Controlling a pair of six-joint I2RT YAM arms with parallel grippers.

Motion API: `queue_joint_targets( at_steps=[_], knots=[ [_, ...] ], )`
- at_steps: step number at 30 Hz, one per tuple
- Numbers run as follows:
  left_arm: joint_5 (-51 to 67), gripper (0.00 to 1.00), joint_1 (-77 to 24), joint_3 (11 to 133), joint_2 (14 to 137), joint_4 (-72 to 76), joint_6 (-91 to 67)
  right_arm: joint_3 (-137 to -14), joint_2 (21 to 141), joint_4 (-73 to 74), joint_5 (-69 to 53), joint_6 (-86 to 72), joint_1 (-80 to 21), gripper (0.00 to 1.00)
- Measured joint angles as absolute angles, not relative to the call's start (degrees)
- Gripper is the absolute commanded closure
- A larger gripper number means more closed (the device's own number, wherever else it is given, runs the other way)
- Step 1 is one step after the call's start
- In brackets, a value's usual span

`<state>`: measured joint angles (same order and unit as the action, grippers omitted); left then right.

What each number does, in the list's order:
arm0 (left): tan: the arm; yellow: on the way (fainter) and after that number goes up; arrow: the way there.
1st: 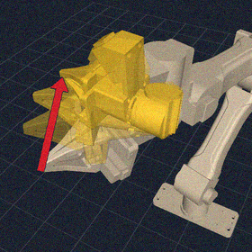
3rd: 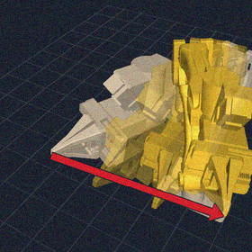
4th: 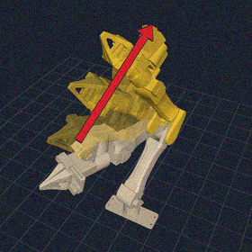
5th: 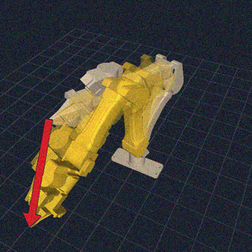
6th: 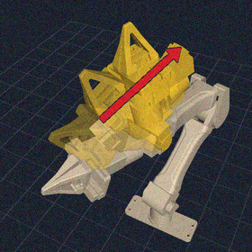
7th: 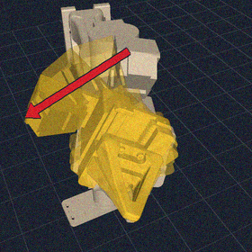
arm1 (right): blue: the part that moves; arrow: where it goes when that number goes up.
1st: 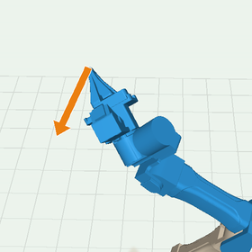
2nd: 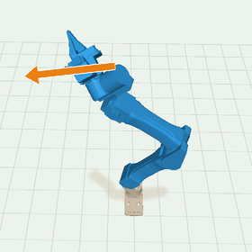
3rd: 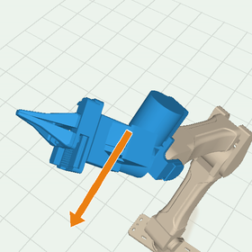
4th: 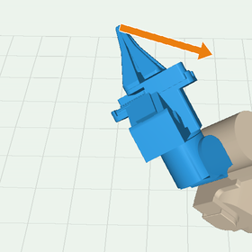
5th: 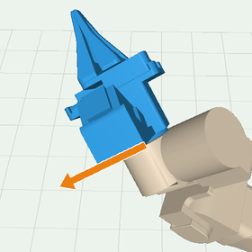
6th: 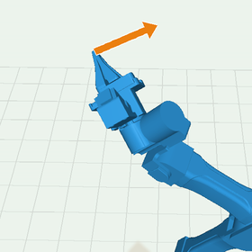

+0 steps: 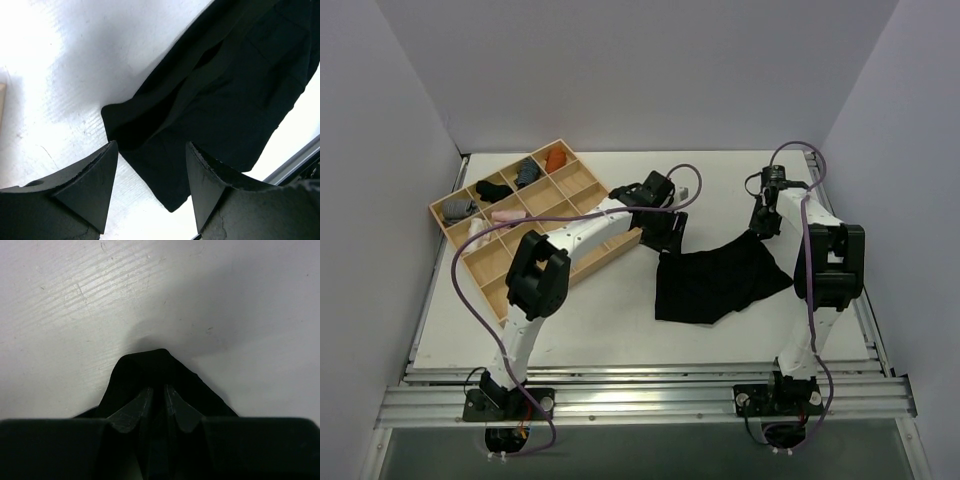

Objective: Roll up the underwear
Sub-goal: Flatten the underwear

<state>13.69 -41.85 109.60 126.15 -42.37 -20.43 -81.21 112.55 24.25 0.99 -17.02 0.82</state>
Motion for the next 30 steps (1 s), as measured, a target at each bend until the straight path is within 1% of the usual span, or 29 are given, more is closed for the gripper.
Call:
queue_joint_targets(
  at_steps=[4, 20, 25, 30],
  knots=[
    [13.69, 0.35, -41.85, 111.77, 127.59, -43.31, -18.87, -81.73, 112.71, 24.27, 0.89, -17.02, 0.82, 0.90],
    [15.70, 0.33, -41.85, 112.03, 128.79, -45.10, -8.23, -82.94, 113.32, 24.32, 0.60, -16.84, 1.10, 0.91],
    [15.92, 0.35, -41.85, 115.42, 131.98, -45.54, -6.46, -83.81, 113.43, 24.47, 0.58, -16.78, 1.10, 0.91],
    [15.88, 0.38, -41.85, 115.50, 132.51, -45.89, -4.91, -84.23, 113.75, 24.47, 0.58, -16.78, 1.10, 0.91]
  ],
)
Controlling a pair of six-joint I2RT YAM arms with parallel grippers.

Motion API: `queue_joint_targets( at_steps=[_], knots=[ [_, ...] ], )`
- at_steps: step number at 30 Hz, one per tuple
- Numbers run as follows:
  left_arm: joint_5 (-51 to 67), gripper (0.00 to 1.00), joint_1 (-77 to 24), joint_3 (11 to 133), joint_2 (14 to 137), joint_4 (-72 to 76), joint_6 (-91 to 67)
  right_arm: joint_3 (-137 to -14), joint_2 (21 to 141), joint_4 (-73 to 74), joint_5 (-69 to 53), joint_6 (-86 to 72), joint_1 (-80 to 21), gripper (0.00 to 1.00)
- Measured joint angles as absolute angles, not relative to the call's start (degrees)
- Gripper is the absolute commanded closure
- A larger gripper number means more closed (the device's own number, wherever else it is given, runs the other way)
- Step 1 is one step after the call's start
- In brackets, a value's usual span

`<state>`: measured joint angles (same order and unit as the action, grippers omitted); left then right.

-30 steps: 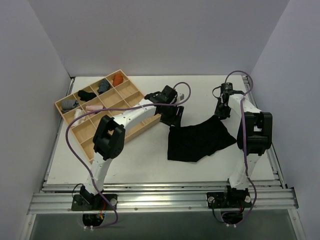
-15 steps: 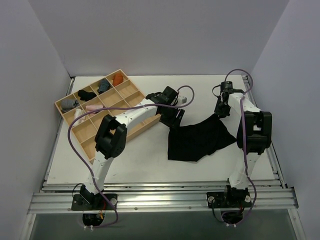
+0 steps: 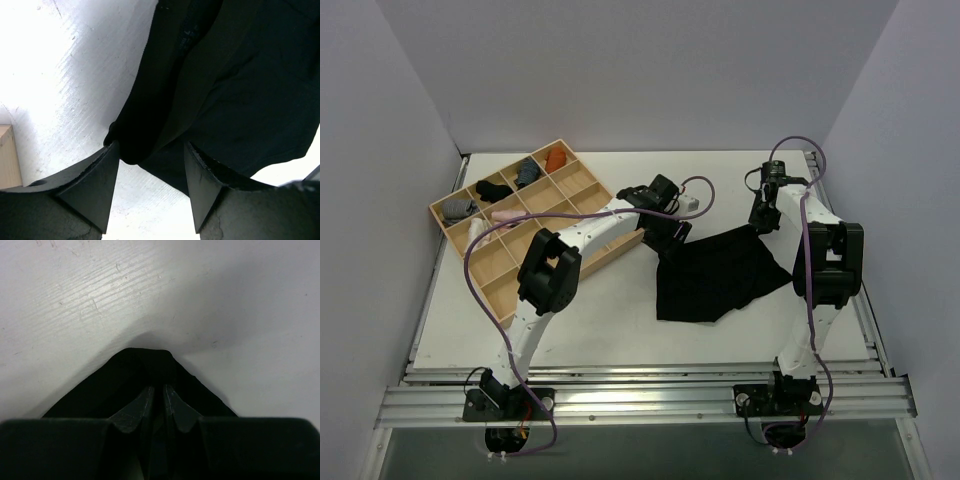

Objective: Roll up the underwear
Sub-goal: Flatten the underwear

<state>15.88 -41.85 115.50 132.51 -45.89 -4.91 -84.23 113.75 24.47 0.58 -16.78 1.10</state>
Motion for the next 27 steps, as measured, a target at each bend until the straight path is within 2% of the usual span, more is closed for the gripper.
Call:
queue_joint_targets(
  at_steps=[3, 8, 11, 14, 15, 18, 21, 27],
  knots=[
    [15.90, 0.45, -41.85, 115.48, 132.51, -45.93, -4.01, -84.27, 114.24, 24.45, 0.58, -16.78, 1.10, 0.92],
    [16.64, 0.66, -41.85, 114.52, 132.51, -45.50, -2.76, -84.36, 114.30, 24.40, 0.58, -16.73, 1.10, 0.92],
    [17.43, 0.71, -41.85, 113.80, 132.51, -45.54, -2.33, -84.44, 114.32, 24.43, 0.19, -16.73, 1.17, 0.92],
    [18.11, 0.70, -41.85, 113.80, 132.51, -45.47, -2.26, -84.58, 114.32, 24.43, -0.47, -16.78, 1.19, 0.93],
    [18.28, 0.65, -41.85, 113.80, 132.51, -45.50, -2.24, -84.66, 114.34, 24.49, -0.56, -16.78, 1.19, 0.93],
    [18.59, 0.57, -41.85, 113.80, 132.51, -45.56, -2.04, -85.30, 114.67, 24.51, -0.89, -16.80, 1.21, 0.93],
    [18.83, 0.51, -41.85, 113.73, 132.51, -45.50, -1.69, -85.62, 115.09, 24.47, -0.93, -16.80, 1.21, 0.94],
    [19.81, 0.47, -41.85, 113.56, 132.51, -45.43, -1.02, -85.62, 115.15, 24.47, -0.97, -16.80, 1.50, 0.94]
  ],
)
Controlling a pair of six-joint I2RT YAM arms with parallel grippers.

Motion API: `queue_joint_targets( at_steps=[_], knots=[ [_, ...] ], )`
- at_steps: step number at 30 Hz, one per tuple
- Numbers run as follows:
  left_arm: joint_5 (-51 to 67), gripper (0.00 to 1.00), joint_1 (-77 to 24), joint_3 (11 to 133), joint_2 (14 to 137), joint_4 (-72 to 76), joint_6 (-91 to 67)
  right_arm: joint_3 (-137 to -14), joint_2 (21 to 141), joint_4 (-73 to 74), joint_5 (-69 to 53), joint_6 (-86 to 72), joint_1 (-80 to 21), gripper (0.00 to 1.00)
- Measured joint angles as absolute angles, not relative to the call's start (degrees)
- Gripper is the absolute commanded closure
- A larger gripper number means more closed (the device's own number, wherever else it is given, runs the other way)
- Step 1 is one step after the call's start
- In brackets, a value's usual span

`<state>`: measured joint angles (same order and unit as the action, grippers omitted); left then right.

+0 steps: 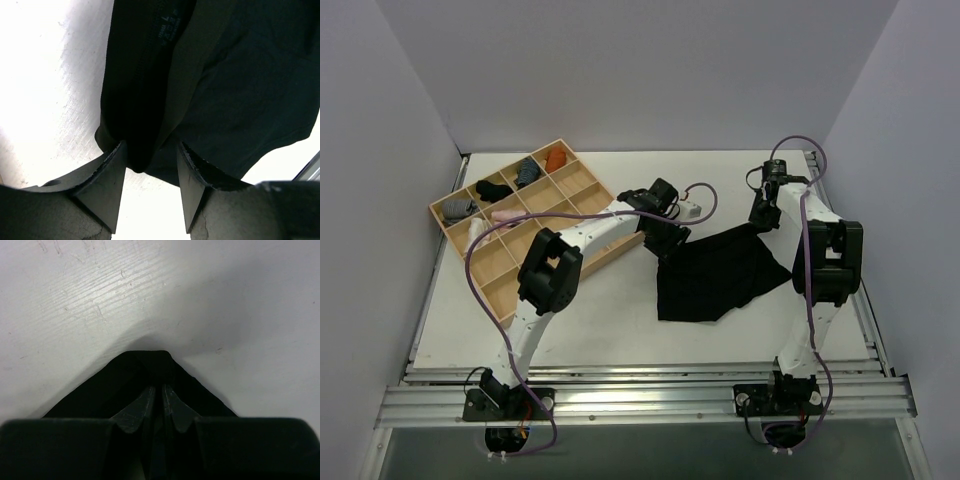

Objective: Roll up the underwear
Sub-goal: Flatten the underwear

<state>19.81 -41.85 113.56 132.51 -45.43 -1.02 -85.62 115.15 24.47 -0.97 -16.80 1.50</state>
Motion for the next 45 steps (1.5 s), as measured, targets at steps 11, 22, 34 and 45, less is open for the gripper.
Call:
queue_joint_targets(
  at_steps=[11, 22, 34, 45],
  knots=[
    [20.71, 0.53, -41.91, 113.84, 132.81, -45.50, 0.99, -85.62, 115.18, 24.47, -1.39, -16.80, 1.87, 0.94],
    [21.93, 0.98, -41.91, 114.26, 133.23, -45.21, 1.21, -85.73, 115.20, 24.58, -1.80, -16.67, 2.13, 1.00],
    [18.70, 0.98, -41.71, 117.71, 132.68, -46.46, -0.69, -95.07, 115.18, 28.69, -3.60, -18.00, 4.84, 1.00],
    [15.62, 0.98, -40.91, 124.62, 123.72, -48.51, -3.53, -103.22, 111.92, 31.33, -3.84, -19.99, 4.91, 1.00]
  ],
)
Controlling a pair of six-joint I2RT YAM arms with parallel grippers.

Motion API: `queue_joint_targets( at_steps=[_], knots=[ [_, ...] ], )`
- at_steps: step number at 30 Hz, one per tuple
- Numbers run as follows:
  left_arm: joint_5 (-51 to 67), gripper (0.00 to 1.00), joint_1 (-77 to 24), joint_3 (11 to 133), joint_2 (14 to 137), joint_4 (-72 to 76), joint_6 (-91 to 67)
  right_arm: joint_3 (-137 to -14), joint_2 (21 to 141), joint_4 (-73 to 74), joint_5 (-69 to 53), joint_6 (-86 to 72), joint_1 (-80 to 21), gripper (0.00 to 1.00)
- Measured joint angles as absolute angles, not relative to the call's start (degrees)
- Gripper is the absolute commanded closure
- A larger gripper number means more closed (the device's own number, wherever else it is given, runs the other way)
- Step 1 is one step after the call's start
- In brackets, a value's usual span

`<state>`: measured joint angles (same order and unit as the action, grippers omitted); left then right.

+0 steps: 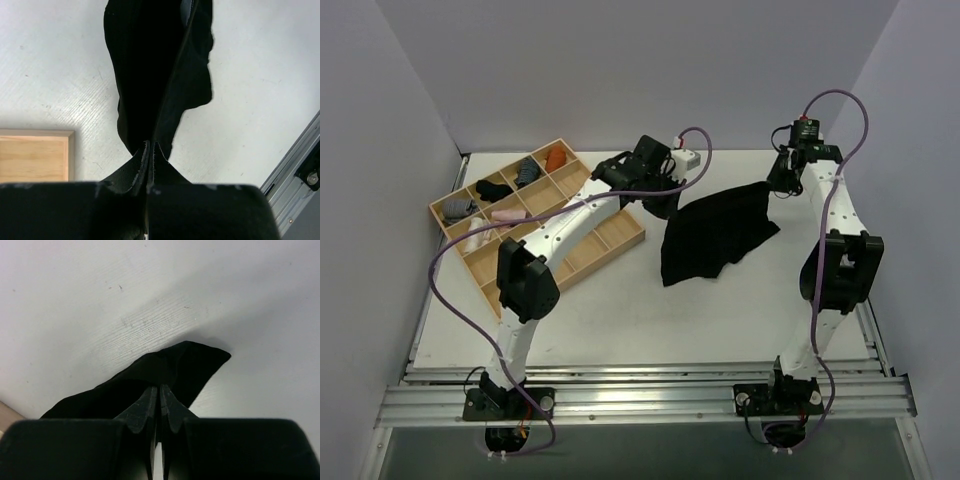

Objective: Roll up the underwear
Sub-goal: Flatten the underwear

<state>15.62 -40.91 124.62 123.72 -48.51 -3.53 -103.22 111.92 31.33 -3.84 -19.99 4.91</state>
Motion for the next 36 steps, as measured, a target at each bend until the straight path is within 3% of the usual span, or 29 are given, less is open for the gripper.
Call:
queue_joint_targets(
  at_steps=[11, 17, 28, 36],
  knots=[
    [8.60, 0.98, -45.69, 128.88, 122.06, -53.89, -7.07, -102.08, 101.30, 34.54, 2.68, -23.49, 6.52, 1.00],
    [2.85, 0.98, -51.79, 128.60, 121.69, -55.33, -11.46, -94.06, 91.96, 36.75, 8.40, -24.03, 7.90, 1.00],
    [0.36, 0.98, -56.31, 114.93, 111.96, -53.19, -21.63, -88.31, 78.50, 46.78, 17.32, -24.51, 8.45, 1.00],
    [8.67, 0.98, -52.31, 103.88, 103.18, -44.45, -24.51, -85.27, 73.01, 43.94, 17.89, -28.27, 7.22, 1.00]
  ],
)
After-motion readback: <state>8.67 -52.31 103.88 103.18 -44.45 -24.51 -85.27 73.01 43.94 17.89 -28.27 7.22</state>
